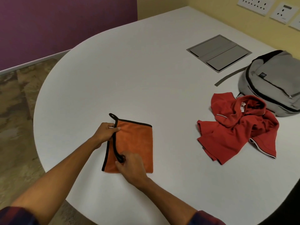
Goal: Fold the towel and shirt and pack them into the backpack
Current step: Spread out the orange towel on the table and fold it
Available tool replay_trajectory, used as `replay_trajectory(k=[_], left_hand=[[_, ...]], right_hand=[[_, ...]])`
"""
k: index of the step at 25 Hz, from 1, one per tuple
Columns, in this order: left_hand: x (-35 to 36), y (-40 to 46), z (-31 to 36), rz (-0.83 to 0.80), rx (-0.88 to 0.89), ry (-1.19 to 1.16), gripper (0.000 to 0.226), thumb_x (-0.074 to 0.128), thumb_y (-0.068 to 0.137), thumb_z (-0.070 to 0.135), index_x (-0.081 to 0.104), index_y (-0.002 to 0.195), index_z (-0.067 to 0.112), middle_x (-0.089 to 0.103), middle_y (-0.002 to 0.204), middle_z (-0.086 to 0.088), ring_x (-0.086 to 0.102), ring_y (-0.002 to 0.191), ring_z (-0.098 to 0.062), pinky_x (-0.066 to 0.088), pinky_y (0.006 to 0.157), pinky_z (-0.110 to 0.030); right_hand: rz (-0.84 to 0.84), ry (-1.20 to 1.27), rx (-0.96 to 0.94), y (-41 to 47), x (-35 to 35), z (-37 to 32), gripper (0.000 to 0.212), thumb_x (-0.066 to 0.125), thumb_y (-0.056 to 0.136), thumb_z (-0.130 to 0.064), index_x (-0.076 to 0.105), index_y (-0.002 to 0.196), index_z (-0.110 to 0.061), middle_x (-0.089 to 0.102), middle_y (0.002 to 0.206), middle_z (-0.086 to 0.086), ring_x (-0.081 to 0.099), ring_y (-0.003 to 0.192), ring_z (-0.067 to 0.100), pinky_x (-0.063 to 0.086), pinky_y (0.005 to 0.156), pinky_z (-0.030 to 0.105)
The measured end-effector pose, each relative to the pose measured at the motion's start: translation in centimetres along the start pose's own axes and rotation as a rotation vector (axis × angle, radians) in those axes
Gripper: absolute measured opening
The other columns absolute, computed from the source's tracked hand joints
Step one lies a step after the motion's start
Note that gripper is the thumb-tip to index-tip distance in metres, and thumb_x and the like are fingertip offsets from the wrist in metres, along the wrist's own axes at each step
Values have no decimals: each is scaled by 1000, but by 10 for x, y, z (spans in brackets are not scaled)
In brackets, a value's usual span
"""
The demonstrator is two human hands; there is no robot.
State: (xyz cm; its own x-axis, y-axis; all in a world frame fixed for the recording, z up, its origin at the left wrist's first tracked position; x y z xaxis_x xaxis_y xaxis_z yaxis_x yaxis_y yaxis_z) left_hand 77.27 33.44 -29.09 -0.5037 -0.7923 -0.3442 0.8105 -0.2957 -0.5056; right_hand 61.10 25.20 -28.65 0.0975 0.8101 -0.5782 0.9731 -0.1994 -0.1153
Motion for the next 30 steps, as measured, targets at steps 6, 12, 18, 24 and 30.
replay_trajectory(k=[6, 12, 18, 24, 30], left_hand=[[-18, 18, -44, 127, -62, 37, 23, 74, 82, 18, 71, 102, 8, 71, 96, -14, 68, 90, -29, 55, 86, -45], [-25, 10, -50, 304, 55, 150, 41, 78, 77, 18, 62, 113, 7, 67, 92, -11, 65, 89, -30, 52, 85, -41], [12, -34, -50, 356, 599, 885, 53, 43, 88, 36, 51, 132, 7, 53, 134, -18, 52, 116, -33, 42, 94, -45], [67, -62, -91, 115, 657, 1056, 61, 28, 97, 47, 35, 147, 12, 32, 154, -11, 33, 140, -23, 23, 113, -43], [76, -68, -83, 135, 517, 994, 60, 24, 97, 48, 43, 142, 13, 40, 149, -10, 38, 137, -25, 20, 114, -45]], right_hand=[[-159, -115, 40, 2, 41, -6, 24, 59, 94, -24, 63, 112, -7, 68, 102, 11, 64, 86, 28, 52, 76, 35], [-321, -159, -122, -6, 49, -6, 32, 53, 95, -18, 60, 123, -5, 66, 116, 15, 61, 101, 30, 49, 91, 37], [173, -212, -55, -1, -4, 27, 30, 48, 92, -26, 56, 118, -15, 68, 110, 7, 63, 98, 21, 51, 84, 33], [115, -163, 430, 0, -41, 82, 67, 51, 93, -45, 28, 149, -15, 44, 145, 5, 47, 128, 22, 39, 106, 39], [26, -3, 449, -8, -49, 79, 53, 60, 85, -40, 50, 133, -21, 67, 109, -2, 64, 99, 18, 47, 81, 28]])
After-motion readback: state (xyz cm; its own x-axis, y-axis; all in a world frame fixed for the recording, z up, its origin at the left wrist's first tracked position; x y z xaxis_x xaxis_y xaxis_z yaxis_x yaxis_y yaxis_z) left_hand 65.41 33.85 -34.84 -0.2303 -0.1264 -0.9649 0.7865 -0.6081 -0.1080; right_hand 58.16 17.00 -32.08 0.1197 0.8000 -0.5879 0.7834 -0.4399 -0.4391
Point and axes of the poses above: each hand's wrist, its own y-axis towards the middle knuckle, its own x-axis out of the palm, z = x × y, the point moved 5 cm from there along y, towards the middle knuckle
